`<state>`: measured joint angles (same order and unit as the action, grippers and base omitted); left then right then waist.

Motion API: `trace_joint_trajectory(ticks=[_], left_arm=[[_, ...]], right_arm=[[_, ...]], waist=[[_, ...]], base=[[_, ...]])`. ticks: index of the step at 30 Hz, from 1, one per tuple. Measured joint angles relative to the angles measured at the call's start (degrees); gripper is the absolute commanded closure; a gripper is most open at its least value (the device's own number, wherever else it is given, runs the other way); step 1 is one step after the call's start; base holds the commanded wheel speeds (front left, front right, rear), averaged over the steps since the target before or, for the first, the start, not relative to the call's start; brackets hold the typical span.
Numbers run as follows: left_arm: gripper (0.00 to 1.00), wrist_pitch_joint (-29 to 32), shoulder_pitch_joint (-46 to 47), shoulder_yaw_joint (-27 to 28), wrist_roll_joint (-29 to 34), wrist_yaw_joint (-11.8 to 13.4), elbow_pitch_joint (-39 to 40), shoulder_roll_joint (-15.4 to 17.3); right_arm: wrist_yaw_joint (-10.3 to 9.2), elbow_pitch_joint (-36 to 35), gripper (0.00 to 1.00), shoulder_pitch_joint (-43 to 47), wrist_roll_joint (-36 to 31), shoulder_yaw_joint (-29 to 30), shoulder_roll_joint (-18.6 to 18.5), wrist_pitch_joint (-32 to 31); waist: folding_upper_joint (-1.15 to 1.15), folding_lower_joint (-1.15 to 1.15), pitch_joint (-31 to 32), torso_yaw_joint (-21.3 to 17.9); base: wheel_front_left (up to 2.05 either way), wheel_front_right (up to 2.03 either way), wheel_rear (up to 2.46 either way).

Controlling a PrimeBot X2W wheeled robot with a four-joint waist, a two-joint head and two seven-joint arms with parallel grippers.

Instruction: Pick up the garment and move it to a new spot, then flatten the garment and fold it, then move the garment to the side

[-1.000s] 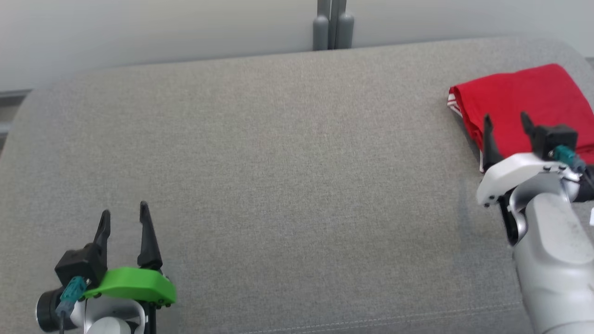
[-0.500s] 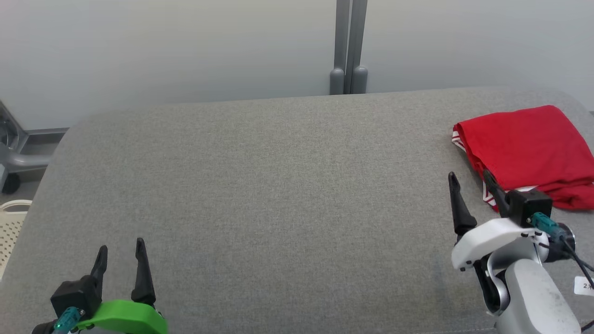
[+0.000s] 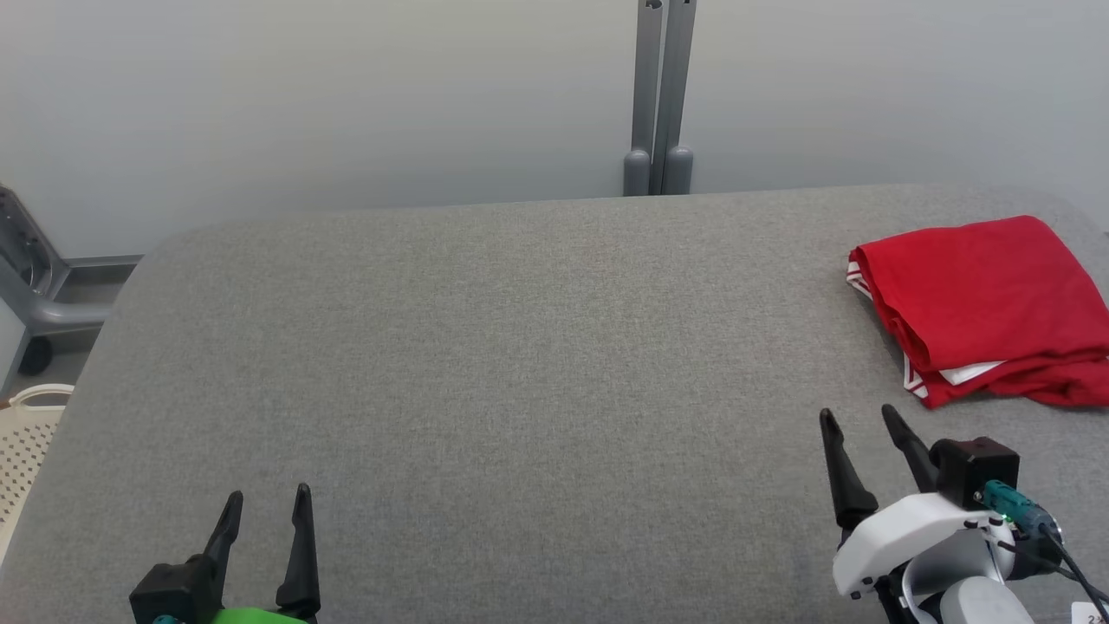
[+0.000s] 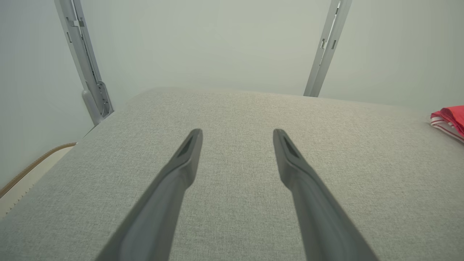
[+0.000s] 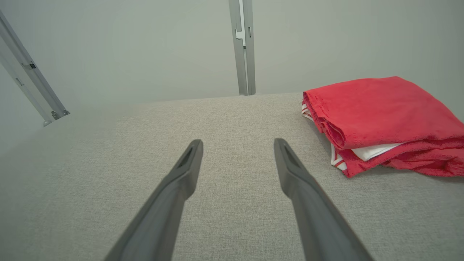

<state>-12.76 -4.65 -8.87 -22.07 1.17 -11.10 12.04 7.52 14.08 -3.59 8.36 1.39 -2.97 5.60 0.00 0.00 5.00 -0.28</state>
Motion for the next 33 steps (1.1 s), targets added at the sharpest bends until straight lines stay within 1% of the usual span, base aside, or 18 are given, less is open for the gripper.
trace_joint_trajectory(ticks=[4, 12, 22, 33], left_arm=[[0.0, -0.45, -0.67, -0.19, -0.01, -0.1, -0.53, -0.16], [0.0, -0.73, -1.21, 0.58, -0.59, 1.04, -1.8, -0.46], [0.0, -0.94, -1.21, 0.74, -1.1, 1.11, -2.56, -0.04], [0.0, -1.19, -1.18, 0.02, -1.53, 0.83, -2.53, 0.21]], right_arm=[[0.0, -0.99, 0.0, 1.68, 1.66, -1.58, 0.16, -0.48], [-0.01, -0.55, 0.0, 2.89, 1.6, -1.58, 0.13, -0.55], [-0.01, 0.73, 0.0, 2.6, 2.33, -2.75, 0.13, -0.21], [-0.01, 1.08, 0.0, 2.18, 2.31, -3.46, 0.13, 0.01]], waist=[[0.0, 0.0, 0.28, -0.13], [0.0, 0.0, 0.72, 0.03], [0.0, 0.0, 0.44, 0.63], [0.0, 0.0, 0.01, 0.44]], base=[[0.0, 0.0, 0.0], [0.0, 0.0, 0.0], [0.0, 0.0, 0.0], [0.0, 0.0, 0.0]])
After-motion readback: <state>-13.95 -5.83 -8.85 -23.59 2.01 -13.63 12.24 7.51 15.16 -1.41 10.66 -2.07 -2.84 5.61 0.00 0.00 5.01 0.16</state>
